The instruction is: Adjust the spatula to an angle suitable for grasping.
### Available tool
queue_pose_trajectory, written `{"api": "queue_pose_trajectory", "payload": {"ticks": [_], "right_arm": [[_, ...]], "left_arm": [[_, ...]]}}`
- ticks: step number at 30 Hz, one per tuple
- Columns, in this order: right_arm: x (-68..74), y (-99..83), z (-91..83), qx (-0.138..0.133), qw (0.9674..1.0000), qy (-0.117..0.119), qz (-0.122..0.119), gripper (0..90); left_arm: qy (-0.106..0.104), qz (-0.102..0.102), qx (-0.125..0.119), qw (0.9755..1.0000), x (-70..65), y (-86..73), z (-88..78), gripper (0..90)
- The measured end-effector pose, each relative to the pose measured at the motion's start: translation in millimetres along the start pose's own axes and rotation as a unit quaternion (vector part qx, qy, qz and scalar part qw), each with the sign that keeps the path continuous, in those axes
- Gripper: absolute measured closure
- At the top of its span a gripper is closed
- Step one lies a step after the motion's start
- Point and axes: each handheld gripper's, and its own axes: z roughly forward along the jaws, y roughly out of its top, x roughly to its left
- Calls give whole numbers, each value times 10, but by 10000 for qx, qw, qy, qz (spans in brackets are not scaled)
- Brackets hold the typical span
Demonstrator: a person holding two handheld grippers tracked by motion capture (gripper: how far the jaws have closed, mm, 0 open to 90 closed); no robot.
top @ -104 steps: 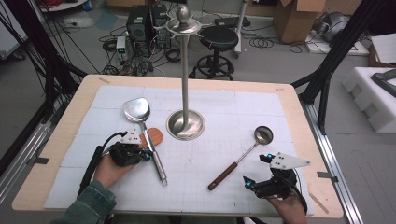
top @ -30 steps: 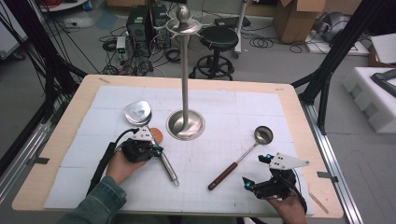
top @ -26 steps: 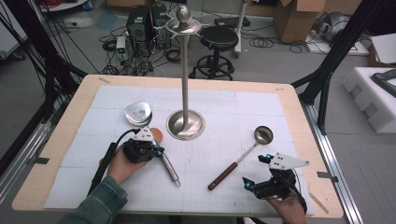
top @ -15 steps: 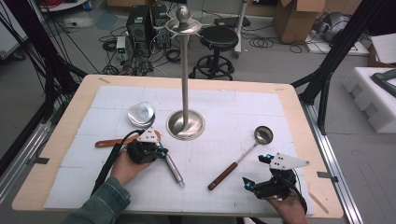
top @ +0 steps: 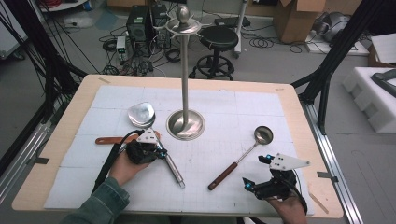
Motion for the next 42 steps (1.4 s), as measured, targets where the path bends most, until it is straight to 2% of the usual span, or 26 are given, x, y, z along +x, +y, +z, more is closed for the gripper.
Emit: {"api": "queue_pose_trajectory", "payload": {"ticks": [2,10,14,17,24,33,42], "right_arm": [[-1,-1,-1,-18,10000,-8,-19,6],[1,-8,-19,-29,10000,-31,-2,6],[5,-8,-22,-34,10000,-29,0,6],[9,-6,-18,-30,10000,-28,-9,6],[6,-9,-24,-31,10000,-34,-7,6],[13,-6,-19,-27,10000,-33,-1,6],[15,-7,-16,-18,10000,-21,-3,6]], "left_arm": [[1,-22,15,10000,1,-6,-4,897],[-54,184,124,9997,-56,-32,-42,897],[-126,192,132,9996,-88,-70,-61,898],[-192,372,249,9988,-124,-71,-69,897],[-304,592,382,9971,-217,-80,-67,897],[-414,678,416,9960,-264,-83,-63,897],[-471,649,467,9957,-263,-89,-44,897]]}}
